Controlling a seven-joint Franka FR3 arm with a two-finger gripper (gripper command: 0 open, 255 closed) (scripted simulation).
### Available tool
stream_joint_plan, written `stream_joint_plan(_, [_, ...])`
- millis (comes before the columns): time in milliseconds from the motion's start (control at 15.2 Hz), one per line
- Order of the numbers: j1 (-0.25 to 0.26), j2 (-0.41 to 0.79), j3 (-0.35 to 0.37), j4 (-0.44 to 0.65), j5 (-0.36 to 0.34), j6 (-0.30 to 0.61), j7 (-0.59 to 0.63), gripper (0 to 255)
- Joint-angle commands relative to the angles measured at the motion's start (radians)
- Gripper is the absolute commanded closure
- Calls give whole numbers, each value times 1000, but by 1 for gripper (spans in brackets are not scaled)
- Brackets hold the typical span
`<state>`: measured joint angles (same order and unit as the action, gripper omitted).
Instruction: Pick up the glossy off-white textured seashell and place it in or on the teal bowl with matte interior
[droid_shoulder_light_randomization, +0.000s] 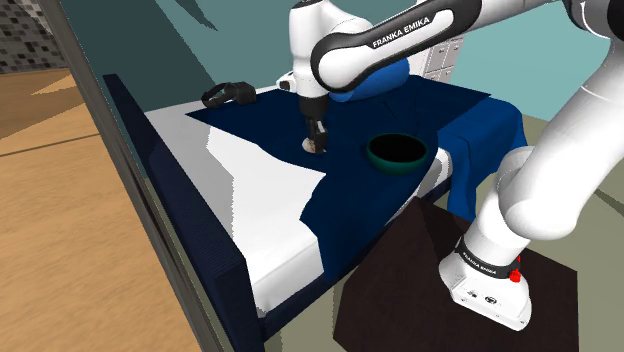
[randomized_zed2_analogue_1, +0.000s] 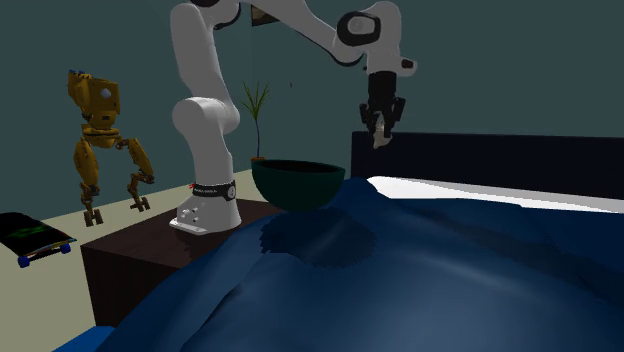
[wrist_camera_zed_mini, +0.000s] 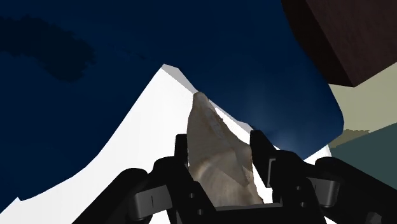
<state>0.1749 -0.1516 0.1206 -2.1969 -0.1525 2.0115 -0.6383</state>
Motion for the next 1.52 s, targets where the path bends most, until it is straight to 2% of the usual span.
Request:
stream_joint_plan(0, [1,-9,0,20,3,-29,-5,255])
stream_joint_plan(462, [2,-29,0,83,10,-111,-19,255])
stream_joint_plan(924, [-51,-218,-91,-107,-5,-88,-155,255])
stream_joint_plan(1452, [-126,-398,-217,-259,-69,-89,-321,255])
